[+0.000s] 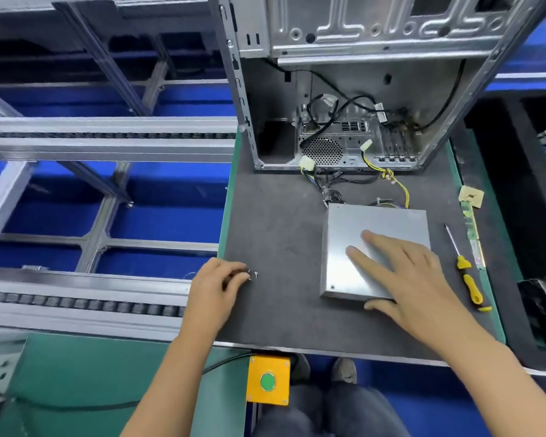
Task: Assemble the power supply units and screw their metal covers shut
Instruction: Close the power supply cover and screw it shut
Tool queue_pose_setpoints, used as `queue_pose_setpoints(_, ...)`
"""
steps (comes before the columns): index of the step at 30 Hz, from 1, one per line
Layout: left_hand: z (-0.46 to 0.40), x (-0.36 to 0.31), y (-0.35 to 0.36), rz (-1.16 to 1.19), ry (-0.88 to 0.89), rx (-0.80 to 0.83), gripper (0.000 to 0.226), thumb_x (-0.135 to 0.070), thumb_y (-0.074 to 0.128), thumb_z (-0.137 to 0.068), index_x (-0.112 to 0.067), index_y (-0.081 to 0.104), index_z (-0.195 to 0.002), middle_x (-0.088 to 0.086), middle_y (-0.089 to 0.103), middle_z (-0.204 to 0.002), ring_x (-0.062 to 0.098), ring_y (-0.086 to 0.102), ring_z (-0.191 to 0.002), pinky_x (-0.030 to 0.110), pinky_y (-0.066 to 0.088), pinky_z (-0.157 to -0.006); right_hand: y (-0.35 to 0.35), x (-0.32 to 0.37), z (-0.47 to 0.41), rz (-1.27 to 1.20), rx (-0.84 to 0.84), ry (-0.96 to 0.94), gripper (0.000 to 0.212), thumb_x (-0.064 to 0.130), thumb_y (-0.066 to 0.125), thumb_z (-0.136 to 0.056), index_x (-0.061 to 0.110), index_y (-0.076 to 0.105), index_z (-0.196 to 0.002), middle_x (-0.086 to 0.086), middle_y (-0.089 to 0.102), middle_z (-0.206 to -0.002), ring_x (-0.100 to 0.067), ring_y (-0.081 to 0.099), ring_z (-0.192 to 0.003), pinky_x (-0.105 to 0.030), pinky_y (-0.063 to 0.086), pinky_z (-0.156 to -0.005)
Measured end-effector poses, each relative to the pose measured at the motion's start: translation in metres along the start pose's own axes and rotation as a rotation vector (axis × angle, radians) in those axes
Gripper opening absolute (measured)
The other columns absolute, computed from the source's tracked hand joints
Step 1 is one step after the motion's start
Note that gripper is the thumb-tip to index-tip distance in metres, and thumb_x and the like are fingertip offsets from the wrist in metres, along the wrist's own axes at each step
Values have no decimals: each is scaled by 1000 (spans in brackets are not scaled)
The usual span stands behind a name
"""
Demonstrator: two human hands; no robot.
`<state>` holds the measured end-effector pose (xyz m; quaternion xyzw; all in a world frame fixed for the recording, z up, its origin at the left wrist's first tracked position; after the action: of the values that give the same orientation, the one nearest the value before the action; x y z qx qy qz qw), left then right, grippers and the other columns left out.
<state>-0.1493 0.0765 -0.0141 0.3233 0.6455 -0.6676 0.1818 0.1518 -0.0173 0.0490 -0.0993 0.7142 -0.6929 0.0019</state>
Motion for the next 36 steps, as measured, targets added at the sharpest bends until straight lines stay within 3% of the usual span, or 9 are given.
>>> queue_pose_setpoints(5,2,-8,15,-73,50,52,15,-14,82,-81,-9,79,-94,4,64,-86,22,60,-78,36,54,-78,-1,-5,-18,-20,45,19,99,31,94,-60,18,48,-146,-14,39,-154,-36,40,-134,-51,34,-105)
queue_pose_setpoints(9,-1,-8,18,-60,15,36,11,-18,81,-82,-12,78,-90,1,63,-85,21,59,-76,38,54,-75,-1,-12,-11,-167,70,39,96,58,78,-74,24,35,-153,-3,22,-162,-25,22,-144,-34,8,-118)
queue_pose_setpoints(15,-8,-8,22,-65,8,34,3,-19,76,-86,-17,76,-89,-5,62,-86,11,54,-73,26,47,-71,-18,-66,33,-403,-535,612,39,38,54,-94,9,63,-119,-13,54,-113,-29,46,-108,-33,35,-91)
queue_pose_setpoints(18,-11,-6,22,-6,-65,24,5,-17,75,-87,-22,75,-88,-8,62,-85,3,54,-70,11,36,-67,7,-103,58,-366,-318,1001,40,37,64,-93,7,62,-119,-21,54,-115,-38,45,-106,-38,36,-84)
queue_pose_setpoints(20,-12,-9,24,8,-89,11,6,-17,75,-87,-23,74,-87,-9,63,-83,2,55,-71,10,35,-67,24,-107,67,-279,-99,1051,43,41,71,-88,11,61,-118,-19,52,-118,-40,46,-107,-44,39,-87)
queue_pose_setpoints(24,-12,-16,28,97,-171,-30,11,-22,70,-91,-31,67,-86,-12,67,-82,2,60,-76,16,40,-68,36,-106,71,-192,-145,994,33,16,76,-86,7,60,-114,-20,52,-107,-40,48,-97,-44,39,-77)
queue_pose_setpoints(29,-14,-33,37,474,-270,-22,10,-16,70,-91,-25,71,-86,-8,74,-77,7,70,-77,9,50,-66,37,-120,75,-166,-103,1053,28,21,63,-95,6,63,-118,-19,59,-111,-41,50,-102,-46,40,-83)
queue_pose_setpoints(32,-15,-56,45,724,-302,43,10,-18,73,-89,-25,76,-95,0,76,-84,13,71,-79,17,54,-68,23,-123,80,-392,-330,1036,21,19,60,-95,10,70,-111,-15,62,-98,-33,56,-89,-39,44,-77)
queue_pose_setpoints(36,-16,-96,53,1001,-307,144,17,-11,68,-89,-23,80,-89,4,73,-77,16,67,-72,21,54,-65,-8,-111,84,-1101,-795,1053,13,23,75,-87,27,74,-99,10,72,-91,-6,63,-80,-19,53,-73)
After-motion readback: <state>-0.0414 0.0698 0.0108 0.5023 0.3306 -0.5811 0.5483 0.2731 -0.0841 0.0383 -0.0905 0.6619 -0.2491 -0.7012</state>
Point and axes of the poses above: each hand's wrist, its own z-axis away from the middle knuckle, its own y-axis out of the palm, x = y × z, the point moved 4 cm from there along -z, towards the middle knuckle
